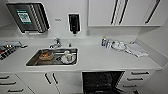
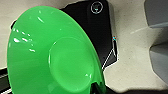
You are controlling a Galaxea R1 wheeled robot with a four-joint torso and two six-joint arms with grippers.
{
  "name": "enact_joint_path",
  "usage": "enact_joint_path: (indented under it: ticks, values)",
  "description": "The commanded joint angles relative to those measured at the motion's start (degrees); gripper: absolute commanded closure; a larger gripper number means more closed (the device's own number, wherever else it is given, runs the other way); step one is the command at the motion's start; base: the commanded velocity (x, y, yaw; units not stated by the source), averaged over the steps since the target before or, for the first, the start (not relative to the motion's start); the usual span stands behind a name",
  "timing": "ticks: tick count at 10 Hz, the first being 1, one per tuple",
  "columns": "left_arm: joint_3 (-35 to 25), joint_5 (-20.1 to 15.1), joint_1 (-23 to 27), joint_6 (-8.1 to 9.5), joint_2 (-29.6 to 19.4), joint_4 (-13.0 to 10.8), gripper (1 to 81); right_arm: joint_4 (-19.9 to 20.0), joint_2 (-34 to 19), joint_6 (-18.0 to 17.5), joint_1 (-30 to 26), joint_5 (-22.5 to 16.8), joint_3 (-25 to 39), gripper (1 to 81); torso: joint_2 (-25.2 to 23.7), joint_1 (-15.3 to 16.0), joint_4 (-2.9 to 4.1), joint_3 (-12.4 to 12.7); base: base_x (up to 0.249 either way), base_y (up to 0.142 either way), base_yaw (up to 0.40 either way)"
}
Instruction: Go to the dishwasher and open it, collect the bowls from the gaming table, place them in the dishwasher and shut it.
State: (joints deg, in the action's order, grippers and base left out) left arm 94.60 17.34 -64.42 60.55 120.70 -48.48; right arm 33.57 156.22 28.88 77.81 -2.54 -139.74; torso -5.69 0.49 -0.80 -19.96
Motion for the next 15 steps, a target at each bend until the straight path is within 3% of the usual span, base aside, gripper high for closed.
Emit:
enact_joint_path:
  ticks: [1,6,7,14,15]
  values:
    - [-6.42,-5.18,11.36,4.31,-6.24,-1.00,81.1,0.09,-1.24,0.04,-2.09,-4.50,0.53,81.1,0.00,0.00,0.00,0.00,0.000,0.000,0.000]
    - [-17.60,-13.20,20.85,4.40,-6.34,-1.00,81.1,-0.17,-0.80,0.12,-2.09,-4.50,0.53,81.1,0.06,0.02,0.00,0.00,0.000,0.000,0.000]
    - [-19.52,-16.68,22.70,4.40,-5.30,-1.00,81.1,-0.26,-0.80,0.12,-2.09,-4.50,0.62,81.1,0.06,0.02,0.00,0.00,0.000,0.000,0.000]
    - [-22.44,-30.17,31.93,4.40,4.38,-0.56,81.1,-0.35,-0.27,0.12,-2.00,-4.50,0.62,81.1,0.11,0.07,0.00,-4.10,0.000,0.000,0.000]
    - [-22.88,-31.22,33.59,4.31,5.00,-0.30,81.1,-0.35,-0.10,0.12,-1.91,-4.50,0.62,81.1,0.13,0.07,0.00,-3.45,0.000,0.000,0.000]
